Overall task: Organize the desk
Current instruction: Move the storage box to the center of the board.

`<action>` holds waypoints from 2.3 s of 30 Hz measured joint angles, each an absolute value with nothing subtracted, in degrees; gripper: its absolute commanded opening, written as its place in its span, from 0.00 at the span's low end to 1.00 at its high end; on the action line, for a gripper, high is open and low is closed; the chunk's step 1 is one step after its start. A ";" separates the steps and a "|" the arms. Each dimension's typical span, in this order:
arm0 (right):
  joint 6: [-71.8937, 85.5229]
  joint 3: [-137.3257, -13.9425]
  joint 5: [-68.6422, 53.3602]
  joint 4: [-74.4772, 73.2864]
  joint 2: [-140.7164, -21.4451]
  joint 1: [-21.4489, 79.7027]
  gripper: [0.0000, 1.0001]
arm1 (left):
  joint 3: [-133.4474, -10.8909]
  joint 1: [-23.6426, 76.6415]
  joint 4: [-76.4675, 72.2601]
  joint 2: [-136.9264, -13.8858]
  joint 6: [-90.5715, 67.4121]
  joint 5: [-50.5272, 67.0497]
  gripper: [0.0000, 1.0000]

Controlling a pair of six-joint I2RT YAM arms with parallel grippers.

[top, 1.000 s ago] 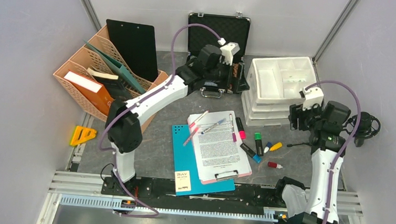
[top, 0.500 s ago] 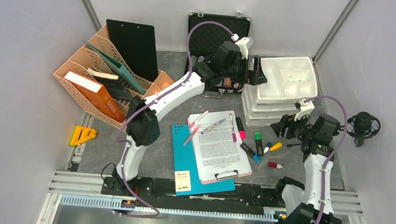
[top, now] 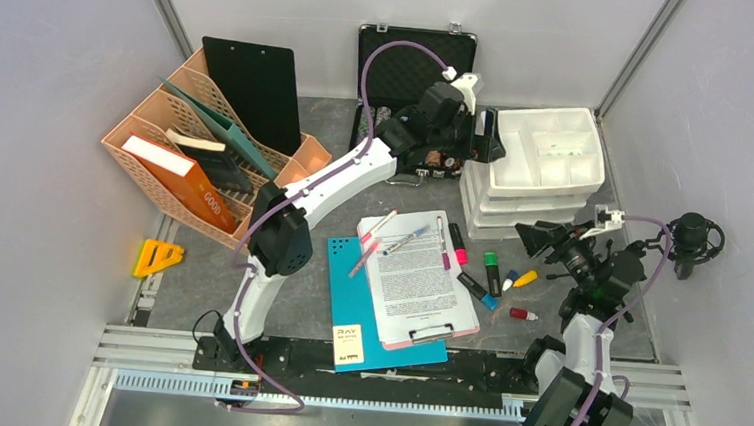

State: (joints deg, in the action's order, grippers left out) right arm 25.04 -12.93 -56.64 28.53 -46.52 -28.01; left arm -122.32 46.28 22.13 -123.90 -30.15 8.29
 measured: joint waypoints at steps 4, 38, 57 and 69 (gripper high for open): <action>38.30 -8.43 -57.78 45.45 -50.11 -29.82 0.75 | -122.34 46.39 22.59 -124.51 -29.19 7.75 0.94; 49.69 -8.82 -46.30 59.83 -61.23 -25.47 0.74 | -123.90 46.63 23.90 -125.54 -26.13 7.38 0.94; 57.01 -9.67 -44.53 73.67 -71.35 -23.44 0.74 | -124.11 46.74 23.88 -125.99 -26.02 7.60 0.94; 64.71 -9.69 -44.86 83.55 -78.39 -23.16 0.73 | -124.11 46.74 24.01 -126.06 -25.56 7.60 0.94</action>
State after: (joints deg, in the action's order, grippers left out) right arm 64.71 -9.69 -44.86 83.55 -78.39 -23.16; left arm -124.11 46.74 24.01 -126.06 -25.56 7.60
